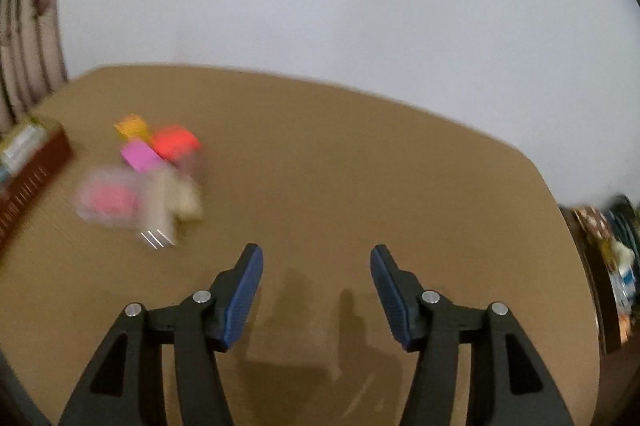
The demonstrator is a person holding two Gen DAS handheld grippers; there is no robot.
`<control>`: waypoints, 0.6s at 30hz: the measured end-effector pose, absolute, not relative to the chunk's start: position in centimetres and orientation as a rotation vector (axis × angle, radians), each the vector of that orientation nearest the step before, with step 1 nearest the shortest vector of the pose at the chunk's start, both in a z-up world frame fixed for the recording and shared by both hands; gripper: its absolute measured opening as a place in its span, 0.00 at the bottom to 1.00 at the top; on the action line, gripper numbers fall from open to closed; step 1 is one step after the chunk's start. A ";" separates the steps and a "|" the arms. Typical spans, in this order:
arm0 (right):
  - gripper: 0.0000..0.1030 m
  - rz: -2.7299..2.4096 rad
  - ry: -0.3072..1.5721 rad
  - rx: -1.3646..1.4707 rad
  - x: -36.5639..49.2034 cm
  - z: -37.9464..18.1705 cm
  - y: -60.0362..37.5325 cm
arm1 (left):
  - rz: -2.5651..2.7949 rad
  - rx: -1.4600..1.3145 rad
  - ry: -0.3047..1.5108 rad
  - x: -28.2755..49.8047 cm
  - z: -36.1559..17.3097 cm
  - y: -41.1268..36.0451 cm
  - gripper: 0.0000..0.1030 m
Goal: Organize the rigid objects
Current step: 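Place the white cube into the gold tin and open the right gripper, then grasp the clear case with red card using the left gripper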
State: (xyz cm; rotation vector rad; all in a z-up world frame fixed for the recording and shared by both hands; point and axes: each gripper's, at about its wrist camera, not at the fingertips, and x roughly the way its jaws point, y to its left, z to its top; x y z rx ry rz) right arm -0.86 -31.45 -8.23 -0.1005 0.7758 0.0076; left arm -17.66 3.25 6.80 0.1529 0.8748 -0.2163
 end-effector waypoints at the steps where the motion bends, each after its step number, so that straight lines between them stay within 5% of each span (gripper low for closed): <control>1: 0.56 -0.011 0.791 -0.099 -1.1 -9.2 -32.4 | -0.257 0.179 0.862 -16.9 7.2 2.4 0.89; 9: 0.57 -0.008 0.773 0.018 -1.6 -10.4 -35.7 | -0.607 0.434 0.842 -7.7 9.5 -5.0 0.90; 18: 0.63 0.002 0.757 0.192 -1.8 -10.8 -39.5 | -0.694 0.589 0.977 2.6 4.8 -9.4 0.90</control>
